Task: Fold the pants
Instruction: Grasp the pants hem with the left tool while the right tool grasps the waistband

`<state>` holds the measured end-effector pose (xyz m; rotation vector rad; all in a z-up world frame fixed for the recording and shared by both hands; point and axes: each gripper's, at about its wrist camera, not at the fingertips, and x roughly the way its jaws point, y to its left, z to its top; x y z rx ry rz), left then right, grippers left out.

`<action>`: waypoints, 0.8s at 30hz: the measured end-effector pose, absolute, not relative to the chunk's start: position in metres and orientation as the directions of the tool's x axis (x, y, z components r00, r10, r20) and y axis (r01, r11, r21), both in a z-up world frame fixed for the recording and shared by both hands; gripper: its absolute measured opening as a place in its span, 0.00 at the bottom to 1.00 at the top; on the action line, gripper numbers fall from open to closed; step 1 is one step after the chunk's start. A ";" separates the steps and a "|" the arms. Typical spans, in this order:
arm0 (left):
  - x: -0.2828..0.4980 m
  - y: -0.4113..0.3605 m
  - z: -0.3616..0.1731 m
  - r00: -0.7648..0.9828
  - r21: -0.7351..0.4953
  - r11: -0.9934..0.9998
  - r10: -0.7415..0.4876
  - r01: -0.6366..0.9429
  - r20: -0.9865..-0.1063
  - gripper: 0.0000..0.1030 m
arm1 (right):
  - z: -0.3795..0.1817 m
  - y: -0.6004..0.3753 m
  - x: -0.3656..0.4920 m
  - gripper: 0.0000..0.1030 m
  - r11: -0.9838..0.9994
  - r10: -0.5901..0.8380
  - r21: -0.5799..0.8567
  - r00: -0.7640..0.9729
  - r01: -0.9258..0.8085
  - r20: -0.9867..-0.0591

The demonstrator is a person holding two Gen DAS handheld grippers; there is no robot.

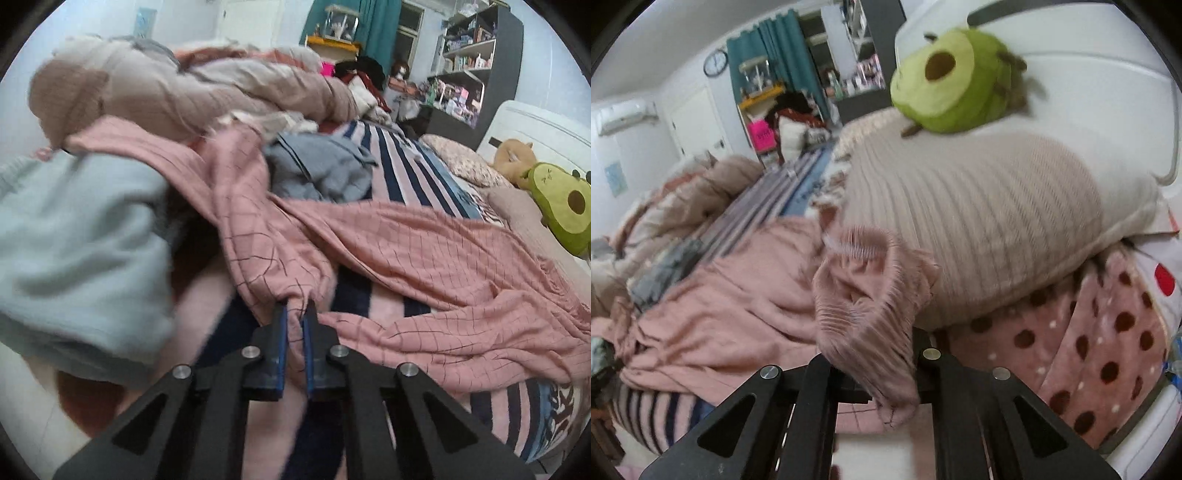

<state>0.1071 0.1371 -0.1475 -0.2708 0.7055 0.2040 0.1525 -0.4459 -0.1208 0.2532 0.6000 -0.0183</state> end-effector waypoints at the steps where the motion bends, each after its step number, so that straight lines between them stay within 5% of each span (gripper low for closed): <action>1: 0.103 0.139 -0.145 0.748 -0.178 0.945 0.094 -0.275 -0.657 0.05 | -0.115 -0.445 0.148 0.02 0.969 0.058 0.232 0.836 0.085 -0.546; 10: 0.074 0.151 -0.131 0.714 -0.049 0.943 0.213 -0.328 -0.667 0.11 | -0.094 -0.444 0.129 0.02 0.975 0.025 0.198 0.839 0.099 -0.544; 12: 0.074 0.152 -0.122 0.736 -0.066 0.953 0.182 -0.294 -0.652 0.42 | -0.097 -0.442 0.131 0.02 0.974 0.030 0.202 0.835 0.098 -0.549; 14: 0.079 0.146 -0.113 0.756 -0.063 0.969 0.146 -0.240 -0.638 0.51 | -0.101 -0.441 0.134 0.02 0.972 0.050 0.217 0.834 0.085 -0.550; 19: 0.126 0.132 -0.107 0.746 0.043 0.979 0.179 -0.198 -0.642 0.57 | -0.105 -0.432 0.139 0.02 0.976 0.085 0.212 0.832 0.041 -0.549; 24: 0.191 0.137 -0.115 0.696 0.241 0.938 0.345 -0.248 -0.630 0.57 | -0.107 -0.424 0.144 0.02 0.981 0.104 0.192 0.825 0.006 -0.556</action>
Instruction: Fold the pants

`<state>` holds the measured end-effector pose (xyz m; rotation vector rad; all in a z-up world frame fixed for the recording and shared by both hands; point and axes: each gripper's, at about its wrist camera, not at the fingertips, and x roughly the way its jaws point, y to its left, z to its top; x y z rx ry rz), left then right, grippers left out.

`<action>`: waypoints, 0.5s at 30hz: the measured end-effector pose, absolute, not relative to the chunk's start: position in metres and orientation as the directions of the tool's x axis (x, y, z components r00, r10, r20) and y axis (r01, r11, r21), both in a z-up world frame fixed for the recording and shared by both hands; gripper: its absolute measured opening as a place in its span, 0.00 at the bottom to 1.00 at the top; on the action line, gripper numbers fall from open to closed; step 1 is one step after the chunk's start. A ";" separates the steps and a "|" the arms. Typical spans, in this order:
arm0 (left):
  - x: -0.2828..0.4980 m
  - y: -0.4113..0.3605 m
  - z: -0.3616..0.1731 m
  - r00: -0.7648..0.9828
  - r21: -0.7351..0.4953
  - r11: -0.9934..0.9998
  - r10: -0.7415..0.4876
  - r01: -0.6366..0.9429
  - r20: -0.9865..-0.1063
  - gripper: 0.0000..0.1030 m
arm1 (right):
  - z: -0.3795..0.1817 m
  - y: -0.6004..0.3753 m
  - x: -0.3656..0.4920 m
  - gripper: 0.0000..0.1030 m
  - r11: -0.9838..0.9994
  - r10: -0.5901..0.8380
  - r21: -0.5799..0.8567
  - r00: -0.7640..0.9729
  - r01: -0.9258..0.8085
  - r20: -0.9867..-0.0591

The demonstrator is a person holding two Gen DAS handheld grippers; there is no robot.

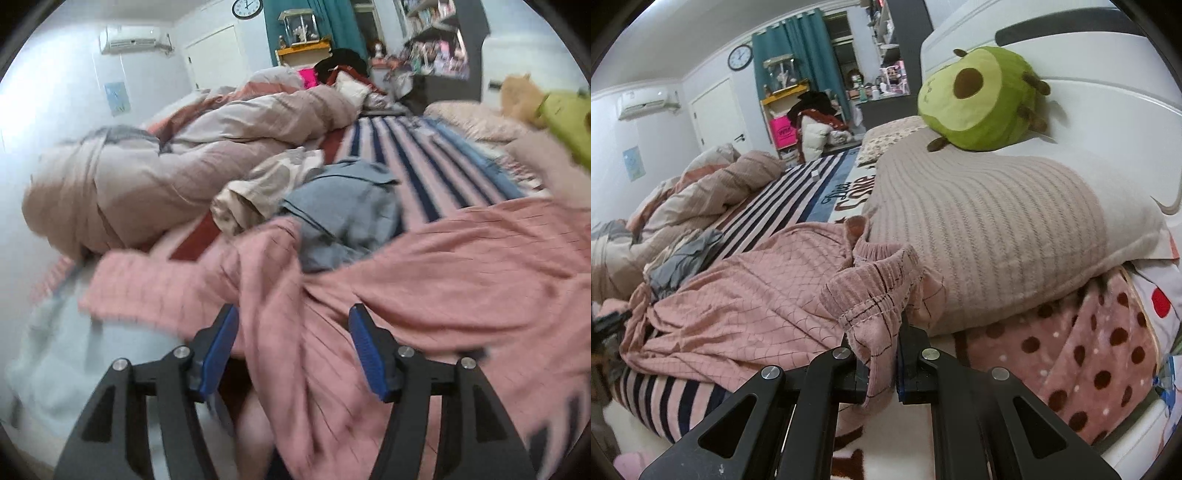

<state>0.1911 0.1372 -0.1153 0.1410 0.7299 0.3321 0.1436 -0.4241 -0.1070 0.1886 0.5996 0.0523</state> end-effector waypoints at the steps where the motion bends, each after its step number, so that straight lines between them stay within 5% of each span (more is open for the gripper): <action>1: 0.202 0.140 -0.118 0.681 0.268 0.929 0.370 -0.256 -0.632 0.57 | -0.108 -0.424 0.145 0.02 0.982 0.107 0.191 0.823 0.002 -0.558; 7: 0.240 0.149 -0.139 0.628 0.338 0.908 0.417 -0.249 -0.657 0.55 | -0.112 -0.423 0.155 0.03 0.981 0.118 0.193 0.806 -0.005 -0.580; 10: 0.251 0.159 -0.146 0.592 0.351 0.896 0.444 -0.273 -0.673 0.07 | -0.115 -0.422 0.161 0.03 0.981 0.119 0.193 0.801 -0.005 -0.586; 15: 0.222 0.171 -0.117 0.677 0.295 0.892 0.451 -0.341 -0.582 0.03 | -0.116 -0.422 0.166 0.03 0.984 0.105 0.181 0.799 0.004 -0.593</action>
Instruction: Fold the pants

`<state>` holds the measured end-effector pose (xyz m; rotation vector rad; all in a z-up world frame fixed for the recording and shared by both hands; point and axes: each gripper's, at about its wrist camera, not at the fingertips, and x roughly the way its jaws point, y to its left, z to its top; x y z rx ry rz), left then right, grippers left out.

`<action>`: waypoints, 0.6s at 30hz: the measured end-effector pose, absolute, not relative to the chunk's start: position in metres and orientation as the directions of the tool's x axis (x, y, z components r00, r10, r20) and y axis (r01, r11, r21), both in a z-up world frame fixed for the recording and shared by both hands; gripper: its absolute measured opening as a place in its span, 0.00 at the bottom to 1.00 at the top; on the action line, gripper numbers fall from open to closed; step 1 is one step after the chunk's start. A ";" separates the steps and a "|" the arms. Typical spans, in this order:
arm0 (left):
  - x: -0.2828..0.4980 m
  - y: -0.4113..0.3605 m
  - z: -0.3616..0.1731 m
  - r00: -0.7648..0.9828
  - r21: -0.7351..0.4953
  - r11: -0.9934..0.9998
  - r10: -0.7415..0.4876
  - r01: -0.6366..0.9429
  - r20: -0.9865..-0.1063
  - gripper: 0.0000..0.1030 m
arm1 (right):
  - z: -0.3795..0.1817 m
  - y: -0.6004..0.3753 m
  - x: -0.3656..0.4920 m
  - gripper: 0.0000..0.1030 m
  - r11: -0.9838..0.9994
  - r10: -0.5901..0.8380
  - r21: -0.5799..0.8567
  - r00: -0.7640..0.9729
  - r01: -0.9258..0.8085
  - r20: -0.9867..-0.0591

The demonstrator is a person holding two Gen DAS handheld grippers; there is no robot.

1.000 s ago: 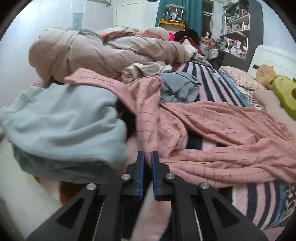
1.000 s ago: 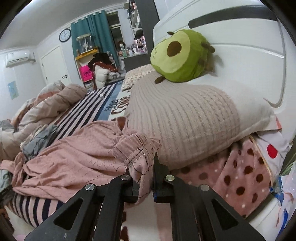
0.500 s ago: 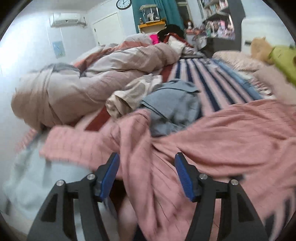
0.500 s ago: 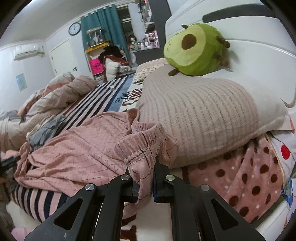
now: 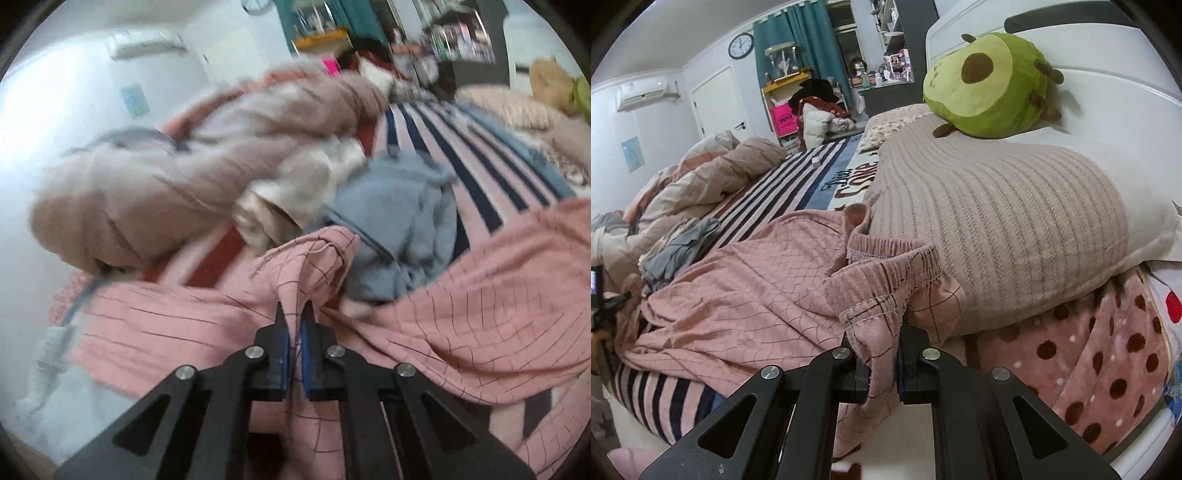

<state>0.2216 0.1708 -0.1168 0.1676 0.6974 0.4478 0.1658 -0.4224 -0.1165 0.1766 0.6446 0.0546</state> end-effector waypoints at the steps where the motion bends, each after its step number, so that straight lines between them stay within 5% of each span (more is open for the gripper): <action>1: 0.211 0.175 -0.107 0.690 0.283 0.887 0.462 -0.365 -0.557 0.03 | -0.115 -0.424 0.165 0.03 0.983 0.103 0.181 0.800 0.006 -0.591; 11: 0.101 0.233 -0.051 0.673 0.229 0.814 0.573 -0.533 -0.469 0.03 | -0.094 -0.429 0.152 0.02 0.985 0.080 0.174 0.828 0.021 -0.555; 18: 0.075 0.260 -0.092 0.602 0.206 0.819 0.541 -0.535 -0.588 0.07 | -0.111 -0.437 0.156 0.02 0.982 0.038 0.169 0.774 0.089 -0.632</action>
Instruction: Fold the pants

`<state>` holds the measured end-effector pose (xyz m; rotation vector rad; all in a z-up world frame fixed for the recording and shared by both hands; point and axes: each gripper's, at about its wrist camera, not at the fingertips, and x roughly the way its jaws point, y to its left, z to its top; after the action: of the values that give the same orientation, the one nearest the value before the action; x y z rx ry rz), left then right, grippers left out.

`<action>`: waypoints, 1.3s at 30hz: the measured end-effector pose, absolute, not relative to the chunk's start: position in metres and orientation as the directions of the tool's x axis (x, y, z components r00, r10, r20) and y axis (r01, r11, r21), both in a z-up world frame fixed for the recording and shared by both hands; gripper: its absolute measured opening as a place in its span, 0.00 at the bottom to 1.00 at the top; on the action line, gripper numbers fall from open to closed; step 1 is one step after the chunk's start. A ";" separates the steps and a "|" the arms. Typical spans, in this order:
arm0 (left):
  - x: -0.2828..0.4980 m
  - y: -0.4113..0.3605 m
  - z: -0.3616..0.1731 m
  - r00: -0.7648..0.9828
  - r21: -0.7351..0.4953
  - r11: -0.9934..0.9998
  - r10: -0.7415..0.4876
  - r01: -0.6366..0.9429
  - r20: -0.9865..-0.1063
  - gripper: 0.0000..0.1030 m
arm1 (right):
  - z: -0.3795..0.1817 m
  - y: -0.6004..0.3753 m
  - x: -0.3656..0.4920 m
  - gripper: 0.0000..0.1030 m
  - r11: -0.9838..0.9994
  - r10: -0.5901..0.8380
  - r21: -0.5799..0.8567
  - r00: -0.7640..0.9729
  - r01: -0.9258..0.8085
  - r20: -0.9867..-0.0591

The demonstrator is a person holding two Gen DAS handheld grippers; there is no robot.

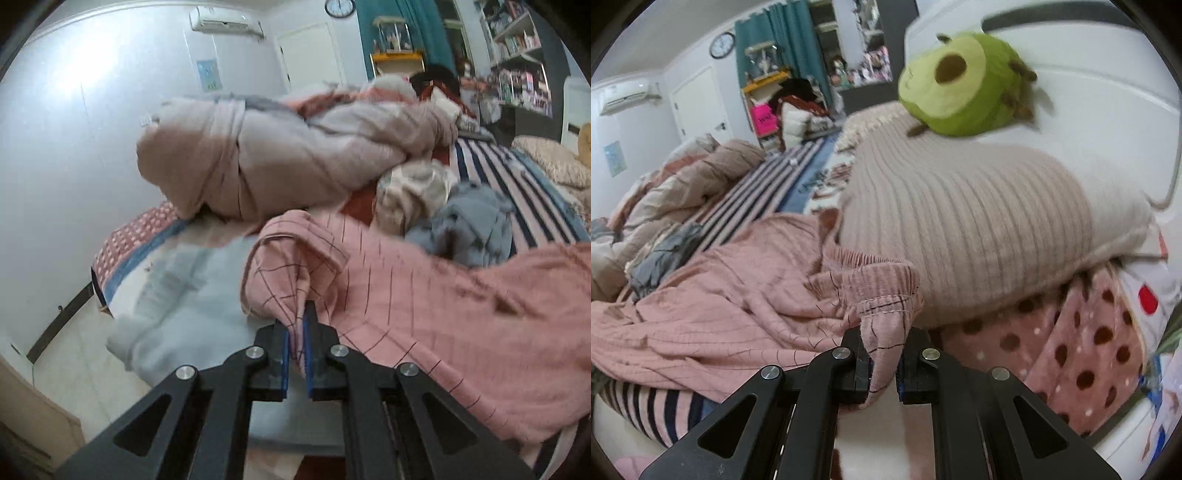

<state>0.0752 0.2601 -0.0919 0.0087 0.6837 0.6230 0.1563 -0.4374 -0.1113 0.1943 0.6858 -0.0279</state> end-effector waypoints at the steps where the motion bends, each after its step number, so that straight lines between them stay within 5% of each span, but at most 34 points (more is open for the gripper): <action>1: 0.075 0.261 -0.095 0.595 0.211 0.819 0.541 -0.533 -0.595 0.08 | -0.114 -0.439 0.157 0.03 0.980 0.036 0.173 0.766 0.099 -0.642; 4: 0.066 0.265 -0.084 0.613 0.187 0.803 0.561 -0.566 -0.556 0.49 | -0.114 -0.442 0.156 0.06 0.979 0.016 0.163 0.755 0.121 -0.655; 5: 0.061 0.264 -0.076 0.623 0.179 0.793 0.577 -0.583 -0.527 0.61 | -0.111 -0.442 0.156 0.16 0.980 0.013 0.157 0.756 0.120 -0.655; 9: 0.054 0.264 -0.053 0.674 0.112 0.817 0.536 -0.566 -0.509 0.62 | -0.106 -0.439 0.156 0.47 0.986 -0.024 0.108 0.756 0.126 -0.654; 12: 0.060 0.253 -0.054 0.700 0.104 0.862 0.468 -0.497 -0.538 0.64 | -0.108 -0.440 0.159 0.60 0.983 0.017 0.150 0.751 0.109 -0.660; 20: 0.058 0.250 -0.101 0.689 -0.105 0.887 0.270 -0.450 -0.673 0.71 | -0.140 -0.445 0.153 0.74 0.964 0.118 0.250 0.694 0.092 -0.711; 25: 0.062 0.241 -0.117 0.700 -0.184 0.889 0.188 -0.420 -0.689 0.74 | -0.164 -0.445 0.151 0.74 0.961 0.148 0.265 0.653 0.084 -0.743; 30: 0.064 0.237 -0.113 0.690 -0.150 0.887 0.224 -0.437 -0.688 0.74 | -0.163 -0.448 0.152 0.74 0.951 0.173 0.301 0.682 0.073 -0.711; 34: 0.057 0.236 -0.080 0.699 -0.017 0.870 0.384 -0.492 -0.603 0.74 | -0.132 -0.443 0.147 0.74 0.981 0.036 0.166 0.745 0.101 -0.666; 39: 0.090 0.239 -0.047 0.742 -0.004 0.915 0.324 -0.403 -0.587 0.76 | -0.085 -0.418 0.171 0.79 0.987 0.124 0.156 0.796 -0.038 -0.593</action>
<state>0.0896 0.2390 -0.0467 -0.1333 0.6174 0.3994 0.1707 -0.4179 -0.0848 0.1385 0.6453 0.0870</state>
